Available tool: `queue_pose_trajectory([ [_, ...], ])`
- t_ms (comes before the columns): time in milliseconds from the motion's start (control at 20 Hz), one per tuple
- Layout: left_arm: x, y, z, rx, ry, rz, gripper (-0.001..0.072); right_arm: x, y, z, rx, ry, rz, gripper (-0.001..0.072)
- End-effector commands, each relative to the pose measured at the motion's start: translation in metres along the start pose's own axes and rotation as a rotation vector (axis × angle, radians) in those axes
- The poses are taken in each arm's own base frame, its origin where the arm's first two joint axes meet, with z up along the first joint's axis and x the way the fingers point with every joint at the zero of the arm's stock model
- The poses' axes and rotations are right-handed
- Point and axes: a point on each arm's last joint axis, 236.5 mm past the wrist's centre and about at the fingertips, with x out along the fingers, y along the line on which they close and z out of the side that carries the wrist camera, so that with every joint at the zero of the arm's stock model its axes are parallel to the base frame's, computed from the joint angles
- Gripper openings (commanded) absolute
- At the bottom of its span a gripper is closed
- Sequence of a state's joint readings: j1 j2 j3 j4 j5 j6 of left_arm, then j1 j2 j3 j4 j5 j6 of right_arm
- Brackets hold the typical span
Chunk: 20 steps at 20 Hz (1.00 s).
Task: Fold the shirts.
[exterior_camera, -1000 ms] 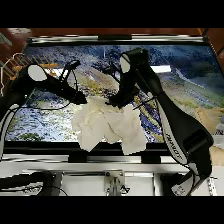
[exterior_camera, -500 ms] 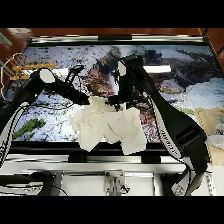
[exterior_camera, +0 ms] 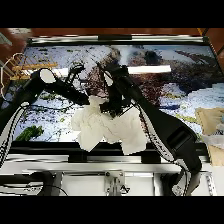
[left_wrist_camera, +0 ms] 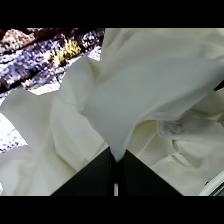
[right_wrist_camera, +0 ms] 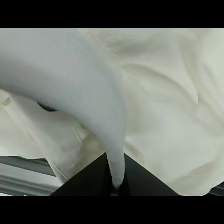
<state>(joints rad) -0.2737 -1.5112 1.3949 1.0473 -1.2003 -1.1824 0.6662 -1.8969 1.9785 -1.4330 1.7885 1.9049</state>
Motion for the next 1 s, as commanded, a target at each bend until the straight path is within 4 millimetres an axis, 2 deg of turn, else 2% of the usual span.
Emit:
queue_pose_trajectory([
  [0,-0.005,-0.002,0.001,0.005,-0.009,0.001,0.0058,-0.019,-0.023,-0.015,-0.086,0.006,-0.12,0.0137],
  [50,-0.01,-0.004,0.003,0.01,-0.018,0.003,0.0058,-0.034,-0.038,-0.013,-0.111,-0.041,-0.172,0.0086],
  [150,-0.026,-0.011,0.011,0.032,-0.059,0.011,0.0058,-0.077,-0.077,-0.011,-0.17,-0.147,-0.332,0.0082],
  [250,-0.058,-0.026,0.034,0.077,-0.149,0.023,0.0057,-0.135,-0.115,-0.012,-0.238,-0.273,-0.508,0.0082],
  [300,-0.081,-0.037,0.051,0.105,-0.22,0.023,0.0058,-0.166,-0.122,-0.009,-0.24,-0.387,-0.534,0.0082],
  [400,-0.149,-0.076,0.099,0.172,-0.446,0.001,0.0057,-0.241,-0.112,-0.002,-0.276,-0.701,-0.518,0.0082],
  [500,-0.232,-0.132,0.137,0.25,-0.699,-0.066,0.0058,-0.325,-0.082,-0.005,-0.321,-1.062,-0.422,0.0082],
  [600,-0.313,-0.184,0.152,0.368,-0.92,-0.096,0.0057,-0.401,-0.042,-0.028,-0.392,-1.381,-0.269,0.0081],
  [650,-0.346,-0.202,0.153,0.407,-1.004,-0.09,0.0057,-0.433,-0.023,-0.044,-0.428,-1.51,-0.191,0.0082],
  [700,-0.374,-0.216,0.15,0.441,-1.068,-0.082,0.0057,-0.456,-0.01,-0.059,-0.452,-1.602,-0.123,0.0081],
  [750,-0.393,-0.224,0.145,0.47,-1.106,-0.057,0.0057,-0.467,-0.002,-0.07,-0.471,-1.647,-0.081,0.0081],
  [800,-0.403,-0.222,0.139,0.489,-1.12,-0.003,0.0057,-0.468,0.002,-0.078,-0.481,-1.647,-0.05,0.0081],
  [850,-0.406,-0.213,0.131,0.504,-1.096,0.077,0.0057,-0.458,0.003,-0.082,-0.488,-1.601,-0.033,0.0081],
  [900,-0.402,-0.198,0.123,0.488,-1.045,0.15,0.0057,-0.438,0.002,-0.084,-0.497,-1.512,-0.026,0.0081],
  [950,-0.393,-0.178,0.112,0.451,-0.963,0.226,0.0057,-0.407,-0.002,-0.085,-0.506,-1.381,-0.034,0.0081],
])
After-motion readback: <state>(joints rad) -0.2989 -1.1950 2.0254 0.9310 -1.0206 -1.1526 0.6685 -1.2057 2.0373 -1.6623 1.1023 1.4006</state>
